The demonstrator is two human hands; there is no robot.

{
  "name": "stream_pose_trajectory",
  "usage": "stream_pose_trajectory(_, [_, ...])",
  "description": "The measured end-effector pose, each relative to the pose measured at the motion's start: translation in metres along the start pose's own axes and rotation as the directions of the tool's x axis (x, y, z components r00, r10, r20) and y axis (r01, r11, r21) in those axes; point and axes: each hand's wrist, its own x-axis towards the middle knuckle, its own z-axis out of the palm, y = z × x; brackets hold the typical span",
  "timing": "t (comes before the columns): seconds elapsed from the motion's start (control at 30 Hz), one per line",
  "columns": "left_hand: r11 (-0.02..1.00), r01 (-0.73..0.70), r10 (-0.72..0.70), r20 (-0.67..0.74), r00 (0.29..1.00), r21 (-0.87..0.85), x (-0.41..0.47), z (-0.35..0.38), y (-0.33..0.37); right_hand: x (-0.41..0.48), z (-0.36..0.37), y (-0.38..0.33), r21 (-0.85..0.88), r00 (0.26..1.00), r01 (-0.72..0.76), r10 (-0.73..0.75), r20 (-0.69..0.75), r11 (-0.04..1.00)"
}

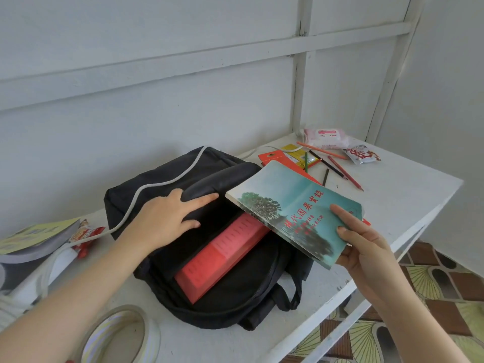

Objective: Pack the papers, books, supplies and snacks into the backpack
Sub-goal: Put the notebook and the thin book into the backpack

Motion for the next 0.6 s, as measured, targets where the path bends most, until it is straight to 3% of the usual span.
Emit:
stream_pose_trajectory(0.23, [0.997, 0.031, -0.033, -0.027, 0.999, -0.066, 0.014, -0.033, -0.006, -0.009, -0.006, -0.005, -0.097, 0.994, -0.041, 0.050, 0.096, 0.994])
stream_pose_trajectory(0.6, [0.999, 0.049, -0.047, -0.184, 0.982, 0.008, 0.018, -0.066, 0.002, 0.000, 0.032, 0.003, -0.147, 0.968, -0.139, 0.166, 0.187, 0.979])
